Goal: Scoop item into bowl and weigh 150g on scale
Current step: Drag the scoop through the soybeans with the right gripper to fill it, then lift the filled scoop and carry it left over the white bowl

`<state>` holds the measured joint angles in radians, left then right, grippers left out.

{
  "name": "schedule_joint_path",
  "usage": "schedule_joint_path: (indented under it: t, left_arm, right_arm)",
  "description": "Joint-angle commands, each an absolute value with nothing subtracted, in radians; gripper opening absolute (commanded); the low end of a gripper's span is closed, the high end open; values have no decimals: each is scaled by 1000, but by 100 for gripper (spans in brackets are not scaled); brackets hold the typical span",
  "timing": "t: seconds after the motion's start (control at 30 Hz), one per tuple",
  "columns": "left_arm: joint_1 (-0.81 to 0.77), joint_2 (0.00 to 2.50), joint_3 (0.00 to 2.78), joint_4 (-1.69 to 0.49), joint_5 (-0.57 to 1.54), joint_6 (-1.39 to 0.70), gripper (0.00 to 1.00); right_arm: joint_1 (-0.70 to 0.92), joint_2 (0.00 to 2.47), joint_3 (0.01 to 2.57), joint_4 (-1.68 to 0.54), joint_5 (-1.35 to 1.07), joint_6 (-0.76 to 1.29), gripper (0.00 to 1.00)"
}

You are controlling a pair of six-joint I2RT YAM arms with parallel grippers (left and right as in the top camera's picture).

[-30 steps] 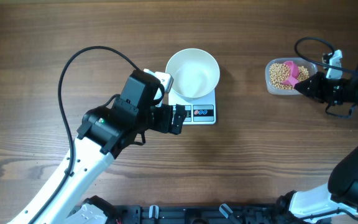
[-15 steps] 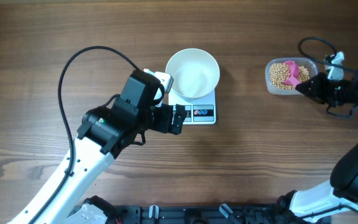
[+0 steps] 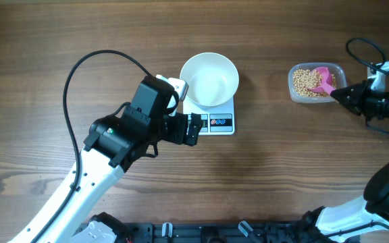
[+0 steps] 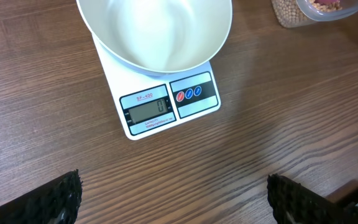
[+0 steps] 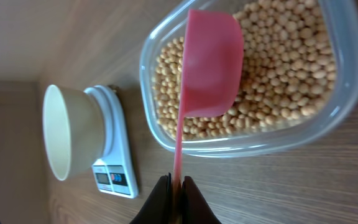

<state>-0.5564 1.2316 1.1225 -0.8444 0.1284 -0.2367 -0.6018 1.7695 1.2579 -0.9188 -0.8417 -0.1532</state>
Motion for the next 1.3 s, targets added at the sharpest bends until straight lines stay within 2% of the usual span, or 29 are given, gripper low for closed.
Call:
schedule_joint_path:
  t: [0.0, 0.53, 0.9, 1.27]
  left_arm:
    - [-561, 1231, 1118, -842, 119, -216, 100]
    - [-561, 1231, 1118, -842, 119, -216, 100]
    - [-561, 1231, 1118, -842, 119, -216, 100]
    - [-561, 1231, 1118, -842, 119, -216, 100]
  right_arm:
    - [-621, 1797, 1250, -917, -968, -150, 4]
    - [-727, 1806, 1250, -944, -1119, -128, 4]
    - [-731, 1808, 1250, -966, -1244, -128, 4]
    - [-730, 1808, 1250, -991, -1478, -128, 4]
